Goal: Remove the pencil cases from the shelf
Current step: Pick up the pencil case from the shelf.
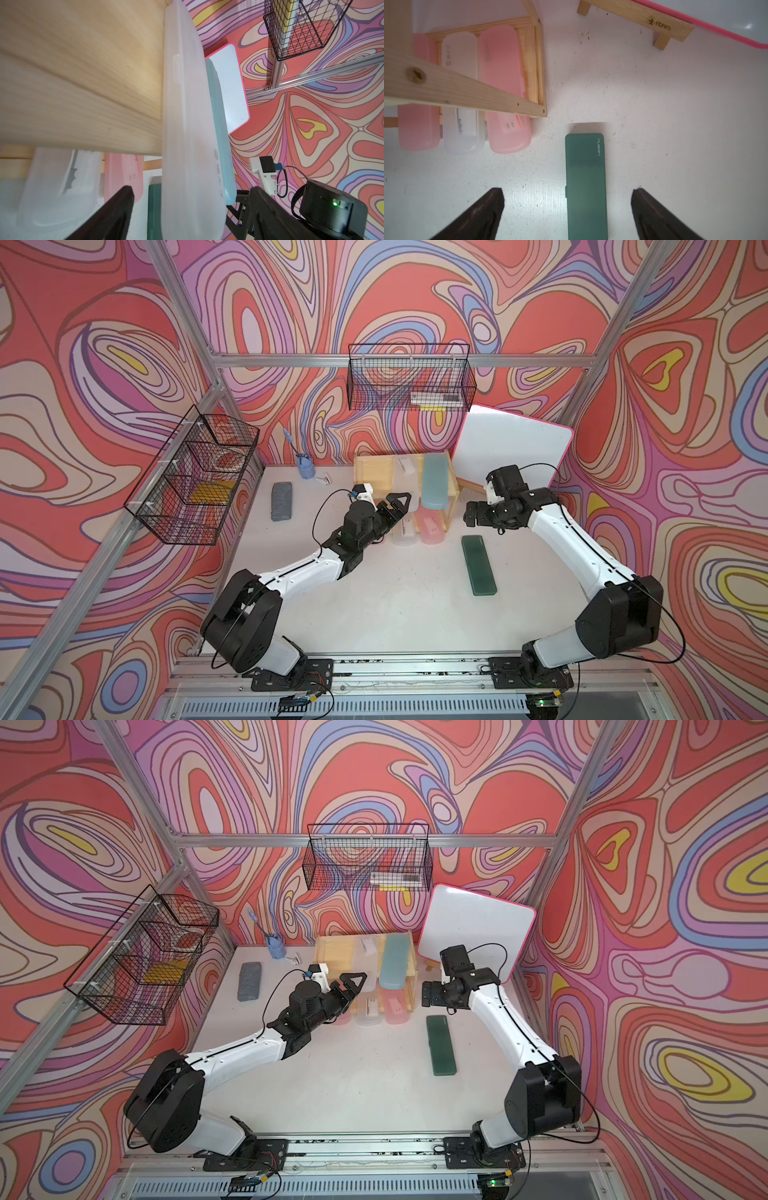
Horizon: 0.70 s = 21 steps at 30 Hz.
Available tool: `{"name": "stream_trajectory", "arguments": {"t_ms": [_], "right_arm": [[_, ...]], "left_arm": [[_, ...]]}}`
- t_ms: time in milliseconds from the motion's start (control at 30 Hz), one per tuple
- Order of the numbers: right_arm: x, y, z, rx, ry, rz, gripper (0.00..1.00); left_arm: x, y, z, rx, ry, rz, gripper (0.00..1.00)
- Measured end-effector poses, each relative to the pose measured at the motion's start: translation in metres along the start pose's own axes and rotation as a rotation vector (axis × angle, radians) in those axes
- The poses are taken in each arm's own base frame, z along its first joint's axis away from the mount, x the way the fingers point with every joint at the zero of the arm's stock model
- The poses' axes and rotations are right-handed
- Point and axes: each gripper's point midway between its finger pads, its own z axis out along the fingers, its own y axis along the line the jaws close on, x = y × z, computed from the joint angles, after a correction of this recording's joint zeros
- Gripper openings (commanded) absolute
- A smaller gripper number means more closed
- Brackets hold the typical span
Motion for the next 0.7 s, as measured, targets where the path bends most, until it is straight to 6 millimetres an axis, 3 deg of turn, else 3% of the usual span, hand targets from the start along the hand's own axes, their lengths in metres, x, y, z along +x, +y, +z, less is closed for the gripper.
{"name": "stream_trajectory", "arguments": {"t_ms": [67, 200, 267, 367, 600, 700], "right_arm": [[0.000, 0.000, 0.000, -0.002, 0.001, 0.000, 0.98], [0.000, 0.001, 0.000, -0.007, 0.002, 0.000, 0.98], [0.000, 0.001, 0.000, -0.008, 0.002, 0.000, 0.98], [0.001, 0.003, 0.000, -0.015, 0.004, 0.000, 0.98], [0.002, 0.009, -0.001, -0.035, 0.005, -0.008, 0.98], [0.000, 0.028, -0.013, -0.078, -0.021, -0.040, 0.98]], "left_arm": [[0.001, 0.003, 0.002, -0.007, 0.002, -0.009, 0.52], [-0.001, 0.000, 0.002, 0.004, -0.003, -0.017, 0.37], [-0.003, -0.003, 0.002, 0.014, -0.009, -0.021, 0.25], [-0.008, -0.016, 0.002, 0.058, -0.023, -0.023, 0.12], [-0.012, -0.021, -0.005, 0.065, -0.036, -0.007, 0.05], [-0.013, -0.021, -0.020, 0.054, -0.048, 0.061, 0.03]]}}
